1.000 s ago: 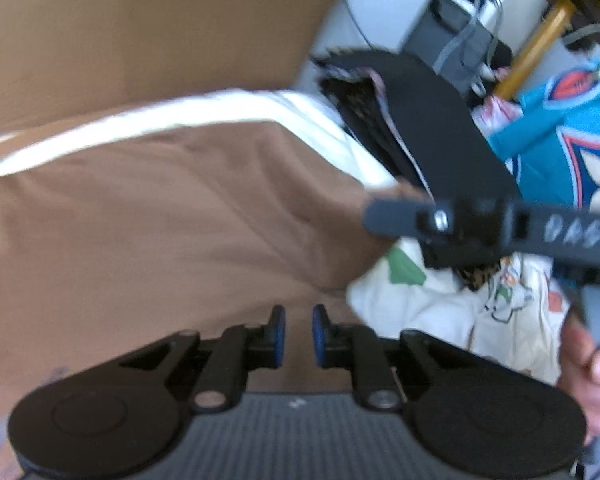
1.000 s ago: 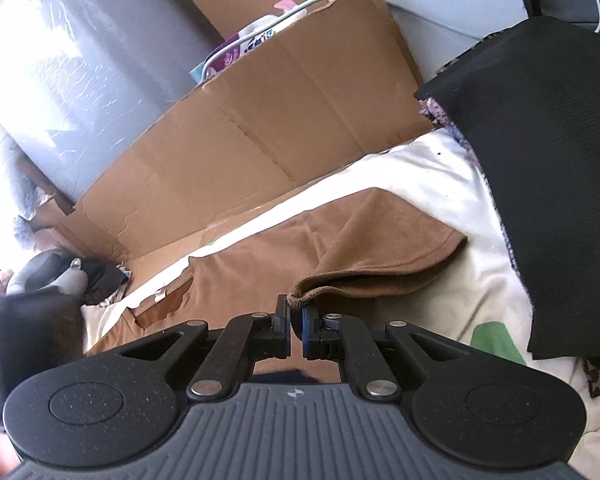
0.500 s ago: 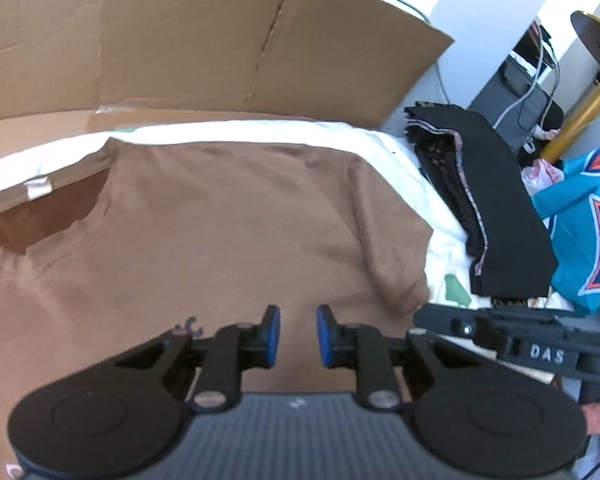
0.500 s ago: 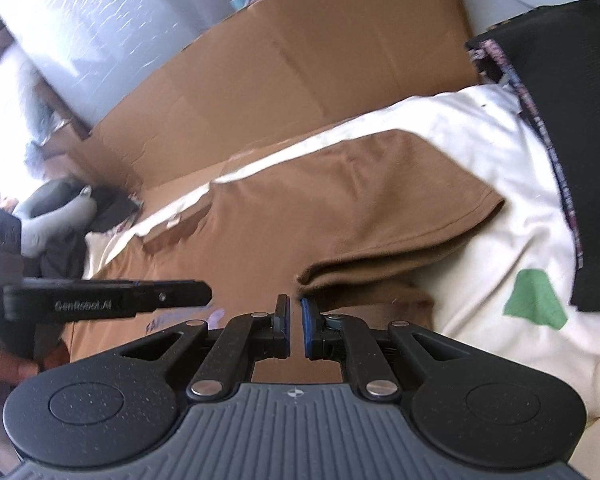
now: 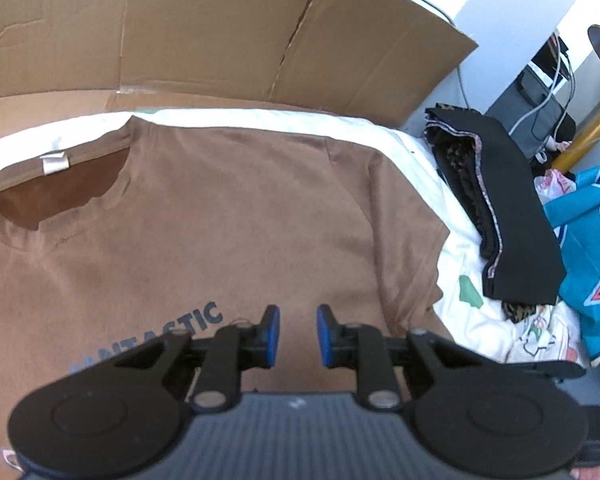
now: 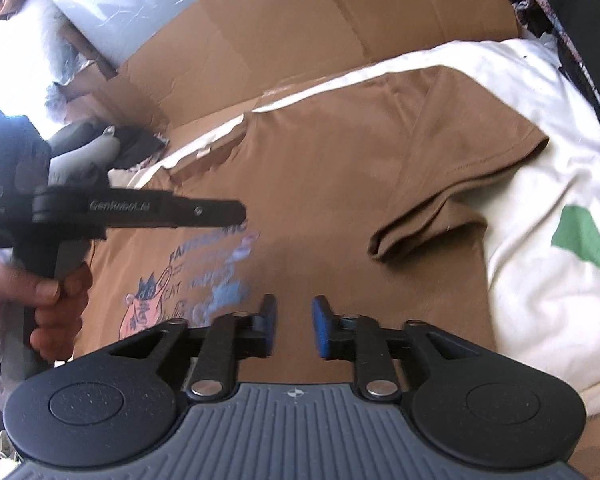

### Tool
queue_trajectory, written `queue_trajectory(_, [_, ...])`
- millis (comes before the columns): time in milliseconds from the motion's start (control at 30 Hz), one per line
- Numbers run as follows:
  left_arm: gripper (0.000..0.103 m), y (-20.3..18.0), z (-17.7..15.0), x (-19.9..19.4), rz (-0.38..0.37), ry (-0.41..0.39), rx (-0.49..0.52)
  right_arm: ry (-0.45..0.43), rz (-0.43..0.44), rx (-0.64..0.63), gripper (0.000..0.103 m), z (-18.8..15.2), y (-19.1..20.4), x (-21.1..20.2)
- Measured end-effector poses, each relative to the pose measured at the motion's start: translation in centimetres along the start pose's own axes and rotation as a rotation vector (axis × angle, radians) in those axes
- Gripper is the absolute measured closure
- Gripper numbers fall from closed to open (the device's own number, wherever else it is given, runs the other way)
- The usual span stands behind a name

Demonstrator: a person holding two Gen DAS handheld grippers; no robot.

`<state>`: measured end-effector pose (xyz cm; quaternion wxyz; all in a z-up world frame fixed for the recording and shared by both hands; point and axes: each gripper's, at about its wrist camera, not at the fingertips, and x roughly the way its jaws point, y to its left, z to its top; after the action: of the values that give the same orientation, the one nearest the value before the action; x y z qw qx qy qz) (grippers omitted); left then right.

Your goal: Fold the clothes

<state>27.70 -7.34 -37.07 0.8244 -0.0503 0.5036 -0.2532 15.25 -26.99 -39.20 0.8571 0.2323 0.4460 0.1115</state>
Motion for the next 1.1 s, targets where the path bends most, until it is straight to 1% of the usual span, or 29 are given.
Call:
queue_trajectory(133, [0.081, 0.0, -0.2, 0.0, -0.001, 0.004, 0.000, 0.013, 0.009, 0.001, 0.074, -0.7, 0.2, -0.3])
queue_trajectory(267, [0.079, -0.3, -0.2, 0.3, -0.005, 0.008, 0.003, 0.005, 0.005, -0.004, 0.074, -1.1, 0.2, -1.2])
queue_trajectory(367, [0.076, -0.6, -0.1, 0.5, -0.014, 0.006, 0.004, -0.012, -0.006, -0.002, 0.074, -1.2, -0.2, -2.0])
queue_trajectory(500, [0.068, -1.5, 0.0, 1.1, -0.030, 0.007, 0.003, -0.034, -0.031, 0.012, 0.074, -1.4, -1.2, -2.9])
queue_trajectory(600, [0.066, -2.4, 0.0, 1.7, -0.048, 0.012, 0.008, -0.053, -0.065, 0.037, 0.074, -1.2, -2.4, -3.3])
queue_trajectory(700, [0.062, -3.9, 0.1, 2.4, -0.073, 0.011, 0.044, -0.079, -0.099, 0.066, 0.074, -0.8, -3.7, -3.7])
queue_trajectory(800, [0.061, -4.7, 0.2, 2.7, -0.083, 0.007, 0.064, -0.107, -0.132, 0.095, 0.074, -0.2, -5.0, -4.1])
queue_trajectory(900, [0.061, -5.3, 0.4, 3.0, -0.092, 0.002, 0.078, -0.146, -0.156, 0.116, 0.074, 1.2, -6.2, -4.4])
queue_trajectory(1000, [0.061, -4.9, 0.6, 3.0, -0.085, -0.004, 0.065, -0.185, -0.175, 0.130, 0.073, 2.8, -7.5, -4.3])
queue_trajectory(1100, [0.061, -4.2, 0.6, 3.0, -0.069, -0.006, 0.050, -0.227, -0.190, 0.179, 0.071, 4.5, -8.8, -3.8])
